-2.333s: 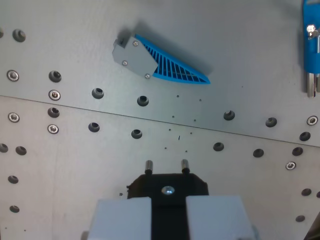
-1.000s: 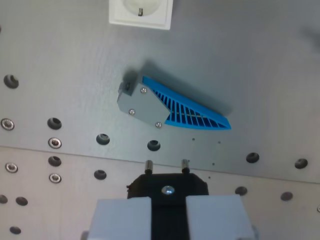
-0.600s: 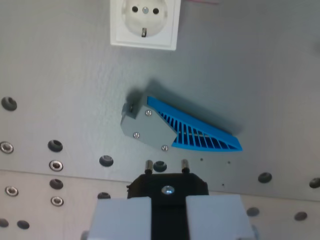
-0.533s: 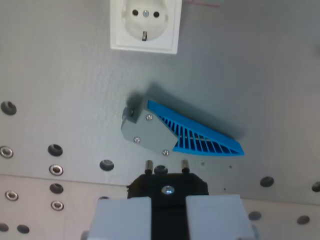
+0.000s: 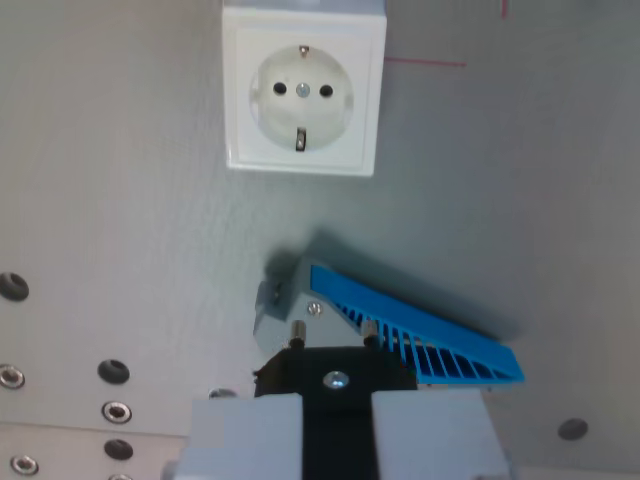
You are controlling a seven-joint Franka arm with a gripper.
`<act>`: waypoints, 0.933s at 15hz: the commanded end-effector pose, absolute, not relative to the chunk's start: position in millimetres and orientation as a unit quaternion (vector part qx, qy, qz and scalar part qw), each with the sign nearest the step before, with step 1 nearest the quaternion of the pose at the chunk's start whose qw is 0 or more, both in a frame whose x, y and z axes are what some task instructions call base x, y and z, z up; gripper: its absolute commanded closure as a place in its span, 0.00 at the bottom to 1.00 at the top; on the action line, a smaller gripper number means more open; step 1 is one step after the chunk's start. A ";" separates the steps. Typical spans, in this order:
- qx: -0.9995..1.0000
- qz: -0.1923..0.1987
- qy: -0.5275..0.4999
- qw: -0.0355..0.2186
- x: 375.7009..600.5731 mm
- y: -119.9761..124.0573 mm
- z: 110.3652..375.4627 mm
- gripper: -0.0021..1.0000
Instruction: Move above the white socket
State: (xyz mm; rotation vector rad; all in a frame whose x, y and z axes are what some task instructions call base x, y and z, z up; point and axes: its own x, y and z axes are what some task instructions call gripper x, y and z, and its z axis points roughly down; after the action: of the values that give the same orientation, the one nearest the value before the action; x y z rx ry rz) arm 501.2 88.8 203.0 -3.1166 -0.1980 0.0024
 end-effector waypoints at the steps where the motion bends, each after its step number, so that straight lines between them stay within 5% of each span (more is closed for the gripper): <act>1: -0.999 0.000 -0.034 -0.019 514.4 95.6 189.2 1.00; 14: -0.999 0.001 -0.030 -0.034 532.3 103.2 125.7 1.00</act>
State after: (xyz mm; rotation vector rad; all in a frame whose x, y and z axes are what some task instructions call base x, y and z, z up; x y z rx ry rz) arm 524.1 98.2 129.7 -3.1033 -0.1475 0.0070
